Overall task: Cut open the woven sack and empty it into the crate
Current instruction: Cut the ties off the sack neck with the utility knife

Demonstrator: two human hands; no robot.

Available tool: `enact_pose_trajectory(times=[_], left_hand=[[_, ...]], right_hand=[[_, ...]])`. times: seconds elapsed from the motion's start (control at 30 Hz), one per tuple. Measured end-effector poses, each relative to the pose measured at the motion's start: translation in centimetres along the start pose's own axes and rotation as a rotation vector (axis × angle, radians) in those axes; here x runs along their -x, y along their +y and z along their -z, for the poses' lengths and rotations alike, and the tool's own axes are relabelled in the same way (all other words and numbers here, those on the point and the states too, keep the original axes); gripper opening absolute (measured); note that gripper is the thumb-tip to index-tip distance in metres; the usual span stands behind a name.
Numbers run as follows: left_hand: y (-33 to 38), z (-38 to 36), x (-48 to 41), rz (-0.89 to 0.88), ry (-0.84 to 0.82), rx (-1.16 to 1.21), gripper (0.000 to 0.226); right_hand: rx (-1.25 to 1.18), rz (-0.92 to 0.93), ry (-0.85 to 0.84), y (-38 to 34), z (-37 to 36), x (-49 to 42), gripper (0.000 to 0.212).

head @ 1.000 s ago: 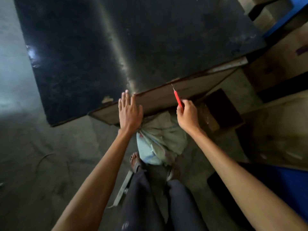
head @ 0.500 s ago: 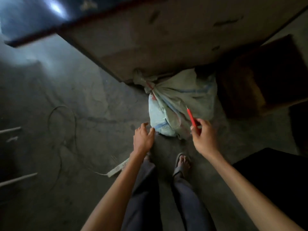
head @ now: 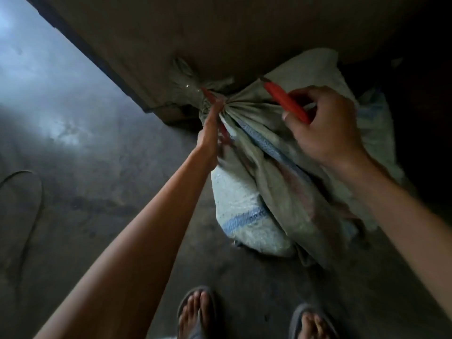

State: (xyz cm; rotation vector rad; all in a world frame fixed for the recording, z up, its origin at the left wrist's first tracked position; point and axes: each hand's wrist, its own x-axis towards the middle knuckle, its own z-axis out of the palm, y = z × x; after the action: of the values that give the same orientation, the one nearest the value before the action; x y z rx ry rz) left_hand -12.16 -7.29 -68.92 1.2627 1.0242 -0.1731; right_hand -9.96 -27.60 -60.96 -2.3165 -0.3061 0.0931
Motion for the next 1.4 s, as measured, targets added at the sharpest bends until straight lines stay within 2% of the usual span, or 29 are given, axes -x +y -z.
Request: enact_pose_trajectory(times=[0.13, 0.17, 0.23, 0.33, 0.47, 0.57, 0.67, 0.73, 0.83, 1.0, 1.07, 1.17, 1.4], left_hand=[[-1.7, -0.8, -5.0, -0.058, -0.072, 0.251, 0.111], [-1.6, -1.0, -5.6, -0.085, -0.099, 0.291, 0.108], [-0.8, -1.4, -5.4, -0.144, -0.105, 0.403, 0.088], [-0.2, -2.5, -2.2, -0.288, -0.134, 0.550, 0.068], [0.7, -2.0, 3.9, -0.567, -0.203, 0.557, 0.063], [2.0, -1.0, 9.6, -0.684, -0.212, 0.486, 0.041], [2.5, -0.7, 13.5, -0.788, -0.262, 0.451, 0.046], [2.3, -1.1, 15.5, -0.828, -0.339, 0.448, 0.041], [2.7, -2.0, 17.9, -0.846, -0.368, 0.435, 0.051], [2.0, -2.0, 19.3, -0.877, -0.380, 0.433, 0.042], [2.1, -1.8, 19.4, -0.904, -0.386, 0.444, 0.046], [2.0, -1.9, 20.3, -0.929, -0.361, 0.482, 0.053], [1.7, -2.0, 21.3, -0.985, -0.311, 0.520, 0.057]], right_hand=[[0.040, 0.107, 0.007, 1.9, -2.0, -2.3, 0.029], [0.054, 0.131, 0.012, 2.2, -2.0, -2.9, 0.026], [0.045, 0.172, 0.064, 1.9, -1.5, -3.7, 0.020], [0.055, 0.230, 0.123, 0.5, 0.0, -3.5, 0.021], [0.080, 0.345, 0.156, -2.7, 4.1, -0.5, 0.039], [0.042, 0.337, 0.295, -4.5, 8.5, 4.1, 0.039], [0.099, 0.434, 0.392, -5.3, 11.3, 8.9, 0.039], [0.114, 0.507, 0.411, -5.2, 12.1, 11.9, 0.041], [0.170, 0.578, 0.394, -5.9, 12.8, 14.4, 0.044], [0.254, 0.595, 0.378, -6.9, 13.3, 16.5, 0.042], [0.335, 0.597, 0.400, -6.4, 13.3, 17.2, 0.038], [0.405, 0.563, 0.393, -6.2, 13.9, 17.6, 0.043], [0.426, 0.542, 0.347, -6.1, 13.5, 18.4, 0.042]])
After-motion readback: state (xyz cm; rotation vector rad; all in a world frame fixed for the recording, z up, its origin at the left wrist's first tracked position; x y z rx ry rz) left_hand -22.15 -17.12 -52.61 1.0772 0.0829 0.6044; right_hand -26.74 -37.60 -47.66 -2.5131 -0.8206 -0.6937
